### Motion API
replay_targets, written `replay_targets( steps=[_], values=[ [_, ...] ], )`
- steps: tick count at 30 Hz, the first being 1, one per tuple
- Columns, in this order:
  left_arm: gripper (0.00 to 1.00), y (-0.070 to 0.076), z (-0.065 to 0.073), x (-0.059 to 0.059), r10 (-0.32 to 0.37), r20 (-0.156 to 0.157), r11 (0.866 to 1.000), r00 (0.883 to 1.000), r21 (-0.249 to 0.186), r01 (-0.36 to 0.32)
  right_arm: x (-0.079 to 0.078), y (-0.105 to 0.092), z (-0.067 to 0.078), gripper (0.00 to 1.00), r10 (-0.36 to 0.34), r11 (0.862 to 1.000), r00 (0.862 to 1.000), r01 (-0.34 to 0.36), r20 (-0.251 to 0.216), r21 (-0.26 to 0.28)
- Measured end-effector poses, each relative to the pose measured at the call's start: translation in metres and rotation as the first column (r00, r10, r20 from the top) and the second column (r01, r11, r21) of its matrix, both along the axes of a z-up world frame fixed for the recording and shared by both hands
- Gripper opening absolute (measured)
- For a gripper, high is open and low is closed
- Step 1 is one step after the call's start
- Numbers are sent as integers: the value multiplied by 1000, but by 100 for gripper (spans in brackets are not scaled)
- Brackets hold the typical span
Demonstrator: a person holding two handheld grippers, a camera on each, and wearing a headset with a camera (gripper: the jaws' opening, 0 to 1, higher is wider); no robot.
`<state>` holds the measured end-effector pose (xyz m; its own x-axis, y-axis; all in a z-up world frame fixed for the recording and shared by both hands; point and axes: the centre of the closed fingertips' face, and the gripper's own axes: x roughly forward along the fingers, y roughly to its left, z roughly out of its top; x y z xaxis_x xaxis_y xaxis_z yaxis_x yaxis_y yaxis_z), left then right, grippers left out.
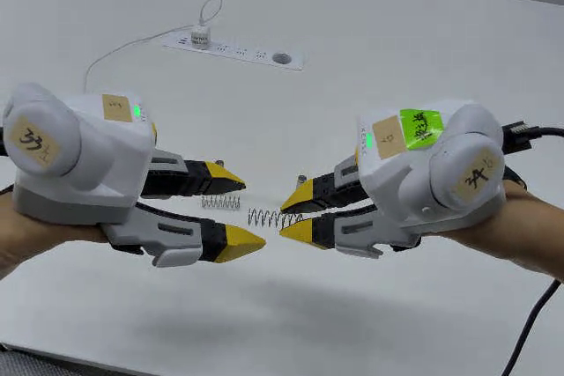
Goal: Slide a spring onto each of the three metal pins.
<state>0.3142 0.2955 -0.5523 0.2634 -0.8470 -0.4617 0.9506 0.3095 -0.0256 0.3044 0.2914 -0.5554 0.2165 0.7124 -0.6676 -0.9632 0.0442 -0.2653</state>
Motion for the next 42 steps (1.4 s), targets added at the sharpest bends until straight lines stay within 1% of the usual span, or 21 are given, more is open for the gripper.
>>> replay_targets(
  steps=[2,6,10,14,19,22,24,25,26,27,28,30,32,36,40,41,42],
  values=[
    [39,-1,0,-3,-11,-4,1000,1000,-4,11,-1,2,1,11,9,1000,1000,-9,9,-4],
    [33,-4,2,-8,-32,-6,999,999,-11,31,-6,7,2,11,41,999,999,-41,10,-5],
    [27,-4,3,-10,-45,2,999,999,-10,45,-6,7,0,11,55,998,998,-54,22,-26],
    [20,-3,3,-12,-58,4,998,998,-10,58,-8,8,1,11,63,998,998,-62,23,-24],
    [16,-4,2,-16,-87,9,996,996,0,87,-10,9,0,11,72,997,997,-72,22,-27],
    [14,-5,0,-19,-112,28,994,993,19,111,-12,10,1,11,78,997,997,-78,17,-21],
    [13,-5,-2,-20,-128,48,991,991,33,126,-12,10,0,11,83,996,996,-83,15,-26],
    [13,-5,-2,-21,-146,78,989,986,48,143,-13,10,0,11,83,996,996,-82,14,-27],
    [12,-5,-3,-22,-160,88,986,983,54,155,-13,10,0,11,84,996,996,-84,13,-27],
    [12,-6,-3,-23,-166,90,985,982,56,162,-14,10,0,11,87,996,996,-86,11,-28],
    [11,-6,-2,-23,-171,103,984,980,58,166,-14,10,0,11,89,996,996,-88,14,-28],
    [11,-5,0,-25,-187,117,982,975,58,181,-16,9,2,11,96,995,995,-96,15,-21],
    [11,-5,3,-24,-189,147,982,971,57,183,-15,9,4,11,90,996,996,-90,22,-9],
    [10,-7,5,-24,-199,150,980,968,53,193,-15,9,6,11,88,996,996,-88,16,0],
    [10,-8,5,-27,-213,139,977,967,44,209,-17,8,6,12,78,997,997,-78,-4,16],
    [10,-8,6,-28,-214,133,977,968,39,211,-16,8,5,14,73,997,997,-73,-4,18],
    [10,-8,6,-28,-215,134,977,967,39,211,-15,7,5,16,69,997,998,-69,-3,18]
  ],
)
